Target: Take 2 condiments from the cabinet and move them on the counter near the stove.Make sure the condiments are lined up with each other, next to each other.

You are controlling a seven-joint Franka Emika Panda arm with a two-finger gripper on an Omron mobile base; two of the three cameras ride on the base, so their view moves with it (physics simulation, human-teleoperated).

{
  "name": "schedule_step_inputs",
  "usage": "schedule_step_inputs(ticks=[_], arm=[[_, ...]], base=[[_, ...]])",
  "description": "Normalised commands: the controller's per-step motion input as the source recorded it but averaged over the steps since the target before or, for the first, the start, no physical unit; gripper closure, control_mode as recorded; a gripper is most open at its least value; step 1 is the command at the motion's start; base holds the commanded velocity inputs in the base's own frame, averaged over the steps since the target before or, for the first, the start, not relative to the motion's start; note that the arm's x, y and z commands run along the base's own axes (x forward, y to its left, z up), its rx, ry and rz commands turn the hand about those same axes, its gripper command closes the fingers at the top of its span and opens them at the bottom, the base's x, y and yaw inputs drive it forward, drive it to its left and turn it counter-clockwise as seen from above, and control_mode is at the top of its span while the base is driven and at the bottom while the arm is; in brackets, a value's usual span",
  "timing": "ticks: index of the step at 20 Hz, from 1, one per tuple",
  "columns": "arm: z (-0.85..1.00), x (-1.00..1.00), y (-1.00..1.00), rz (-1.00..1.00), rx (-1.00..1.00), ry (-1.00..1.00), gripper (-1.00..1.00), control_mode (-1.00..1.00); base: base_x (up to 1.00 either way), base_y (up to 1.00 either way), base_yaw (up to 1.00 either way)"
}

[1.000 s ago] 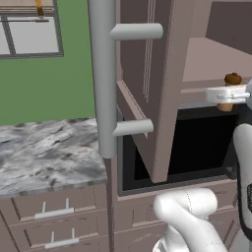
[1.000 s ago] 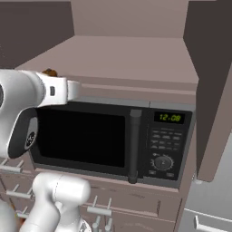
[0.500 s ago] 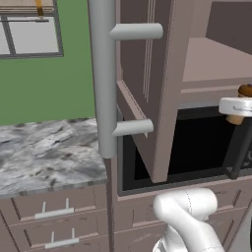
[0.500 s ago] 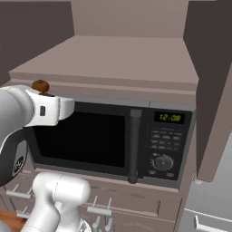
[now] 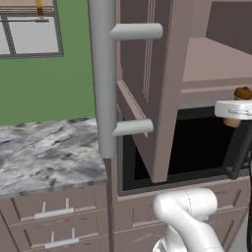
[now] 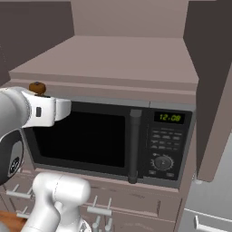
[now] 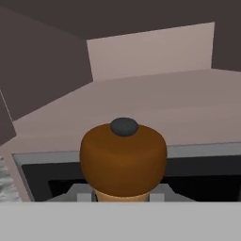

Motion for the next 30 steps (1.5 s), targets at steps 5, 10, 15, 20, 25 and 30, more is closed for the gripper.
schedule_step_inputs(ticks=[5,10,15,20,25,30], arm=[[-0.09,0.0,0.05,0.0,-0.07,0.0,1.0,-1.0],[0.0,0.0,0.0,0.0,0.0,0.0,1.0,1.0],[0.0,0.0,0.0,0.0,0.0,0.0,1.0,1.0],[0.0,0.0,0.0,0.0,0.0,0.0,1.0,1.0],[0.0,0.0,0.0,0.0,0.0,0.0,1.0,1.0],[0.0,0.0,0.0,0.0,0.0,0.0,1.0,1.0]], base=[[0.0,0.0,0.0],[-0.05,0.0,-0.02],[-0.75,-0.02,-0.16],[-0.5,-0.31,-0.24],[-0.25,-0.63,-0.25],[-0.01,-0.81,-0.3]])
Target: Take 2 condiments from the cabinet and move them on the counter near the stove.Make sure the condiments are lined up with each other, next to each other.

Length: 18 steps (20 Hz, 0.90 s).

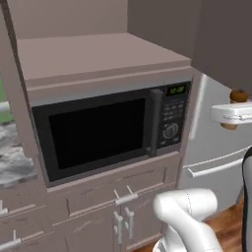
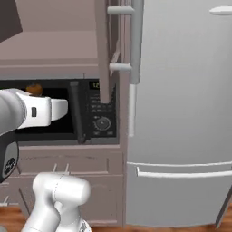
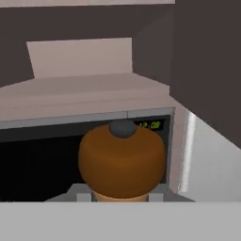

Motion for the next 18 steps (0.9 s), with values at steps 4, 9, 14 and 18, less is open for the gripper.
schedule_step_inputs(ticks=[4,9,14,18], arm=[[0.0,0.0,0.0,0.0,0.0,0.0,1.0,1.0],[0.0,0.0,0.0,0.0,0.0,0.0,1.0,1.0],[0.0,0.0,0.0,0.0,0.0,0.0,1.0,1.0],[0.0,0.0,0.0,0.0,0.0,0.0,1.0,1.0]], base=[[-0.01,-0.9,-0.31],[-0.2,-0.9,-0.27],[-0.23,-0.97,-0.31],[-0.12,-0.97,-0.57]])
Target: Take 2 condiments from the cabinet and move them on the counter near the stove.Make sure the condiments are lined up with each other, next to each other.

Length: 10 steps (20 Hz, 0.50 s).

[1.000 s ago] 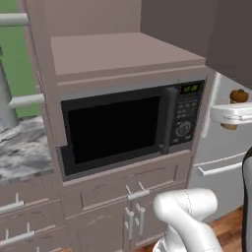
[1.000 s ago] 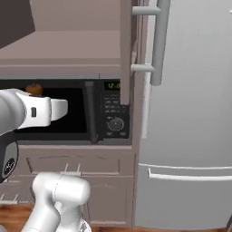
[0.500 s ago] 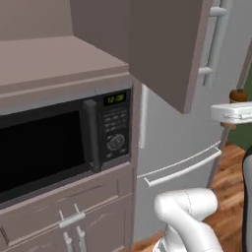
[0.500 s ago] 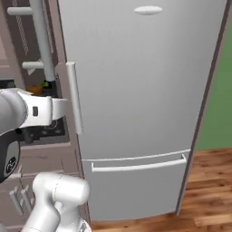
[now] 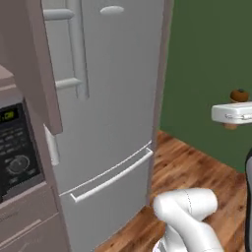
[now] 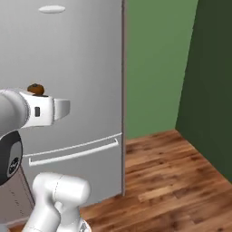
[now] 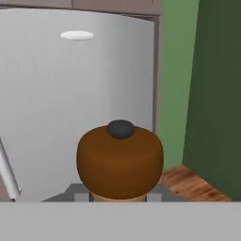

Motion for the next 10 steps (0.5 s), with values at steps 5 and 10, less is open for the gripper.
schedule_step_inputs(ticks=[5,10], arm=[[0.0,0.0,0.0,0.0,0.0,0.0,1.0,1.0],[0.0,0.0,0.0,0.0,0.0,0.0,1.0,1.0]], base=[[0.0,-0.45,-0.86],[0.0,-0.05,-0.98]])
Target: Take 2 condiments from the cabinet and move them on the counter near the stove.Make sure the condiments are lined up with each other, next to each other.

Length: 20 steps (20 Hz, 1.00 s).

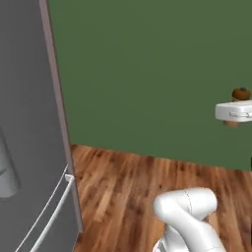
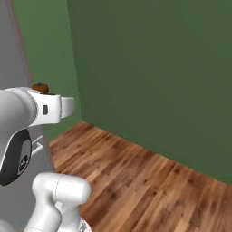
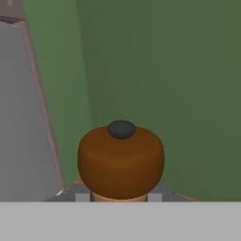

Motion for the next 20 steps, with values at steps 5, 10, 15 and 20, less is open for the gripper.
schedule_step_inputs(ticks=[5,10,15,20], arm=[[0.0,0.0,0.0,0.0,0.0,0.0,1.0,1.0],[0.0,0.0,0.0,0.0,0.0,0.0,1.0,1.0],[0.0,0.0,0.0,0.0,0.0,0.0,1.0,1.0],[0.0,0.0,0.0,0.0,0.0,0.0,1.0,1.0]], base=[[0.0,0.0,-0.99],[0.0,-0.1,-0.97],[0.35,-0.35,-0.73],[0.79,-0.21,-0.5]])
